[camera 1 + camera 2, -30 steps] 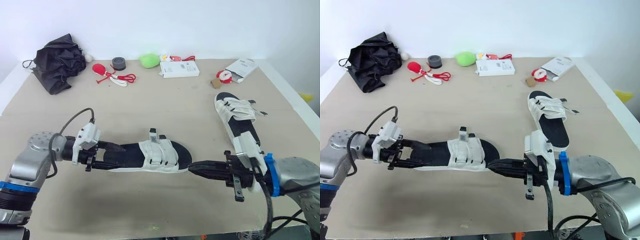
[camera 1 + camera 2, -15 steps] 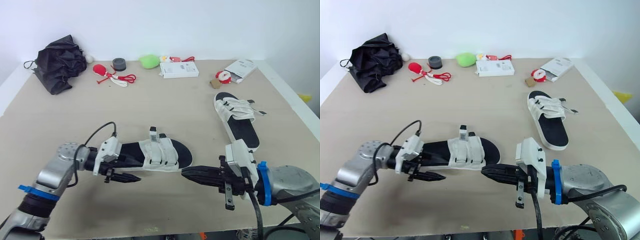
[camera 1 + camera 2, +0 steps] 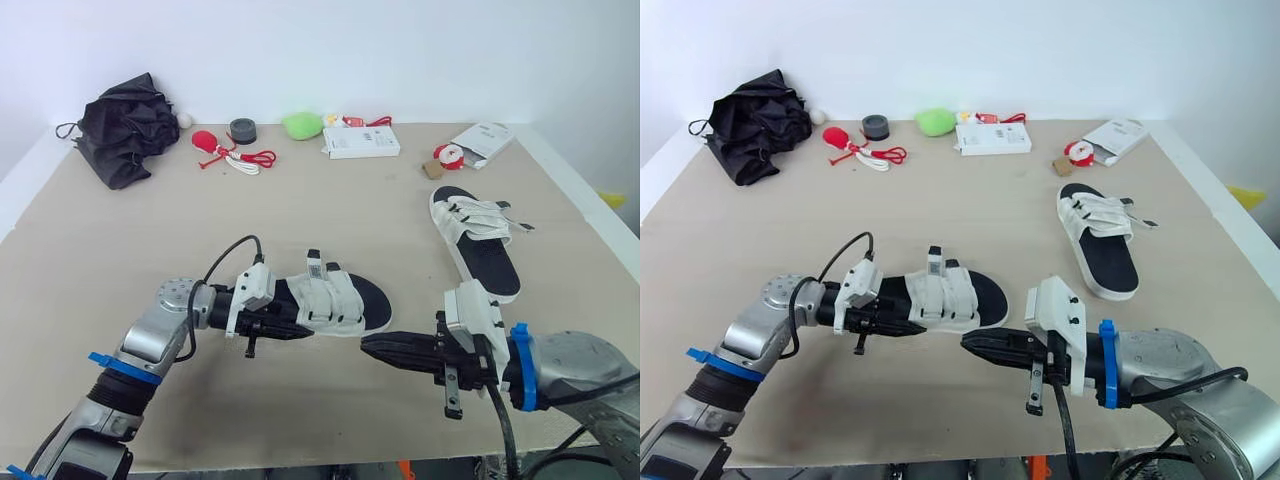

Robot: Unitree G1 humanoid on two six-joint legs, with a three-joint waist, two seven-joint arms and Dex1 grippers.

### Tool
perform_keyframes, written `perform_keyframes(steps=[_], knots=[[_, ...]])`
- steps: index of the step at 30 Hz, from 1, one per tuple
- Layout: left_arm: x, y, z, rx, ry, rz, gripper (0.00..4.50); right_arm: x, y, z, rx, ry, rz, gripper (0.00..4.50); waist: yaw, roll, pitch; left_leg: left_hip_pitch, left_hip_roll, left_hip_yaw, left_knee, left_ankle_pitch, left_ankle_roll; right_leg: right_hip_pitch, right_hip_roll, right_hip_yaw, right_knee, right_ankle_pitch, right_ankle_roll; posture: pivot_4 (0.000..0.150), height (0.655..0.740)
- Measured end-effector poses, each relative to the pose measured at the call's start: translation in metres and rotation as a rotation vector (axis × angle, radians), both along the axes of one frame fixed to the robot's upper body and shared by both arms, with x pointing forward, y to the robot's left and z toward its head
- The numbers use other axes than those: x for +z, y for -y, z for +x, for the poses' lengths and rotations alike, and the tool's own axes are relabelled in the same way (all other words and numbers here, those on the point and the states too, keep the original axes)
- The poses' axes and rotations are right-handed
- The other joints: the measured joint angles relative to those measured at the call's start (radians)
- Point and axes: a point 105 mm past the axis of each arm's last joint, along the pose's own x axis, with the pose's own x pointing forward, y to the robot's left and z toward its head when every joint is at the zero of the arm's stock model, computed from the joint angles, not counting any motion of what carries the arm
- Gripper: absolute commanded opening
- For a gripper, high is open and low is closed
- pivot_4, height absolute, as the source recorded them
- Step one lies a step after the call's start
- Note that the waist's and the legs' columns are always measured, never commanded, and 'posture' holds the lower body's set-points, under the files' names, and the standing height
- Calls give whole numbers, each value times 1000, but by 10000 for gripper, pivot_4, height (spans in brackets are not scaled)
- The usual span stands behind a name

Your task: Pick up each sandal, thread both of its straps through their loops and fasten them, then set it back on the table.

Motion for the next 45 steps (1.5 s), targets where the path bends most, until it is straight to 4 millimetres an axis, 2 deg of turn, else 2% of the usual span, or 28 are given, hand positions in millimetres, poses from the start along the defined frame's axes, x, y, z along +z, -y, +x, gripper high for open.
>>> perform_keyframes(steps=[1,5,9,14,17,21,24,27,30,33,37,38,45], knots=[[0,0,1,4,-1,0,1006,0,0,0,0,1,-1,0,0,0,0,0,0,0,1,0,0,0,0,0,0,0,0,1500,7400],[1,1,7,63,-4,-19,1006,0,-1,2,5,1,1,0,0,0,0,0,1,0,2,1,1,1,0,0,0,2,0,1500,7400],[8,0,35,344,-88,-116,1006,3,-2,10,2,14,15,0,-2,0,0,0,1,0,3,2,4,1,0,1,0,4,2,1500,7400],[24,-27,75,697,-140,-178,1006,26,-6,31,-40,101,136,0,-10,-1,1,-1,2,1,3,3,4,0,3,3,0,6,1,1500,7400],[31,-58,106,954,-132,-200,1006,40,-9,48,-86,153,190,0,-11,-1,1,-1,2,1,2,3,3,-1,4,4,0,7,0,1500,7400],[33,-95,124,1175,-119,-220,1006,41,-15,68,-145,159,220,0,-11,-1,1,-2,2,3,1,3,3,-3,3,5,0,7,-2,1500,7400],[35,-112,133,1284,-95,-228,1006,46,-26,79,-164,186,232,0,-12,-1,1,-2,2,4,2,3,3,-4,2,6,0,8,-2,1500,7400],[35,-125,135,1361,-77,-243,1006,42,-31,80,-161,193,215,0,-11,-1,1,-2,1,5,2,3,3,-4,1,5,0,8,-3,1500,7400],[35,-127,136,1384,-73,-252,1006,40,-32,80,-158,194,206,0,-11,-1,1,-2,-1,5,2,3,3,-3,-1,6,0,8,-2,1500,7400],[33,-126,135,1384,-67,-254,8481,39,-32,80,-157,198,202,0,-11,-1,1,-2,-1,5,2,3,3,-3,-1,6,0,9,-2,1500,7400],[32,-124,129,1380,-56,-250,25776,36,-31,79,-145,189,193,0,-11,-1,1,-2,0,5,2,3,3,-4,0,6,1,9,-2,1500,7400],[33,-123,128,1381,-54,-250,27278,36,-31,79,-144,185,193,0,-11,-1,1,-2,0,5,2,3,3,-4,0,6,1,9,-2,1500,7400],[38,-129,105,1416,-70,-264,27278,26,-29,68,-65,140,182,0,-11,-1,1,-2,0,5,2,3,3,-4,0,6,1,9,-3,1500,7400]])
